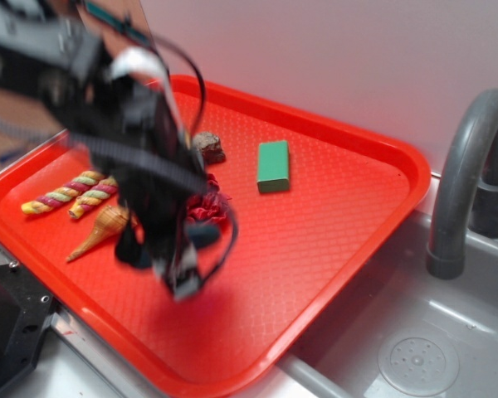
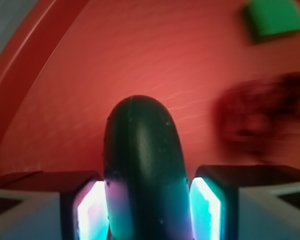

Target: Grab the plastic pickle.

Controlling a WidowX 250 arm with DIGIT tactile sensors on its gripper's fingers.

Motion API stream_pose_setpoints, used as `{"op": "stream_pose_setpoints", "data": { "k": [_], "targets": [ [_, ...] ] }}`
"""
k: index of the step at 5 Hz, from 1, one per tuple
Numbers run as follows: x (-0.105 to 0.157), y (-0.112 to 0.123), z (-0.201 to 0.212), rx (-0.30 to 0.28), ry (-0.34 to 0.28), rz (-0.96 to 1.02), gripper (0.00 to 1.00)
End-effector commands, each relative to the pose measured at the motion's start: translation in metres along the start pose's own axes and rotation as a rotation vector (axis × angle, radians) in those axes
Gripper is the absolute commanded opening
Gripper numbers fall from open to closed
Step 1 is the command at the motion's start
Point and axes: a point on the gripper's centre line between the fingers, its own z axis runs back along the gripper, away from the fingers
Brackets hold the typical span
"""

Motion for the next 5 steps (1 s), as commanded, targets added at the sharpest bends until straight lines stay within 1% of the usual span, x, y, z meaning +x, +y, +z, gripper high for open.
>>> {"op": "stream_pose_setpoints", "data": {
  "k": [1, 2, 3, 4, 5],
  "targets": [
    [0.028, 0.054, 0.090, 0.021, 0.030, 0.364, 0.00],
    [0.033, 0.070, 0.120, 0.000, 0.001, 0.426, 0.00],
    [0.033, 0.077, 0.156, -0.004, -0.061, 0.457, 0.00],
    [0.029, 0.075, 0.165, 0.029, -0.063, 0.425, 0.00],
    [0.027, 0.077, 0.157, 0.058, -0.085, 0.398, 0.39]
  ]
}}
